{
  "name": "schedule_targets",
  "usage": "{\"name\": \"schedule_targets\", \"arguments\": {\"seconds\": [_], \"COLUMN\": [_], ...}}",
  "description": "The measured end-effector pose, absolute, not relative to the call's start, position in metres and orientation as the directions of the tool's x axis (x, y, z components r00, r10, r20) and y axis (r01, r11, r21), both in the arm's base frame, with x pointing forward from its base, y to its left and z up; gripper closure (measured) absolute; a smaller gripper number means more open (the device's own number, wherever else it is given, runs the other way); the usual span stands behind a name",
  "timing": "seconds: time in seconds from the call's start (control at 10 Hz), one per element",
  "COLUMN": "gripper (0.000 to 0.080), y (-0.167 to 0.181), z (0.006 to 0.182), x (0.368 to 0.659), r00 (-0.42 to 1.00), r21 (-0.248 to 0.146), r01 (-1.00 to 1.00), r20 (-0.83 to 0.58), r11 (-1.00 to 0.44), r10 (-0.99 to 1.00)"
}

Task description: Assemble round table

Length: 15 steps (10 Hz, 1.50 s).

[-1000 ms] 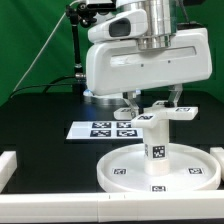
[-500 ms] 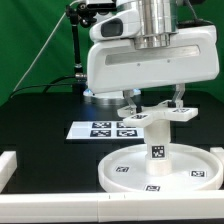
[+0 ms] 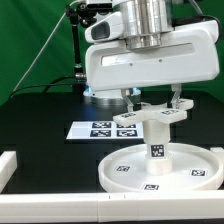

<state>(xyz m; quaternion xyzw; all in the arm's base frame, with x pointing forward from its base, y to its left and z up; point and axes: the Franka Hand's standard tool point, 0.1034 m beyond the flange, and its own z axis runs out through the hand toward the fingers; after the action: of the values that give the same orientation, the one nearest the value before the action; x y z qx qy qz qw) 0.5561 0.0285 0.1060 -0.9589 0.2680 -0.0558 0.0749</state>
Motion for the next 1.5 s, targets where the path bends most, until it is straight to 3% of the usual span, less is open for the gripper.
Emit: {"name": "schedule_targets", "arguments": {"seconds": [0.7,1.0,1.2,1.5], "gripper": [0.0356,0.0356,0.0356,0.0356], "y": [0.0284,0.0304,0.0358,0.0355], "z": [0.1063,0.1066,0.1051,0.1042], "x": [0.5543,0.5516,0.5496,0.549], "r00": [0.635,0.317,0.091,-0.096], "r21": [-0.196,-0.209,-0.18,-0.142], "r01": [-0.758,-0.934,-0.982,-0.982], "r20": [-0.003,-0.114,-0.175,-0.208], "r11": [-0.622,-0.289,-0.059,0.128], "r10": [-0.773,-0.941,-0.98,-0.973]}}
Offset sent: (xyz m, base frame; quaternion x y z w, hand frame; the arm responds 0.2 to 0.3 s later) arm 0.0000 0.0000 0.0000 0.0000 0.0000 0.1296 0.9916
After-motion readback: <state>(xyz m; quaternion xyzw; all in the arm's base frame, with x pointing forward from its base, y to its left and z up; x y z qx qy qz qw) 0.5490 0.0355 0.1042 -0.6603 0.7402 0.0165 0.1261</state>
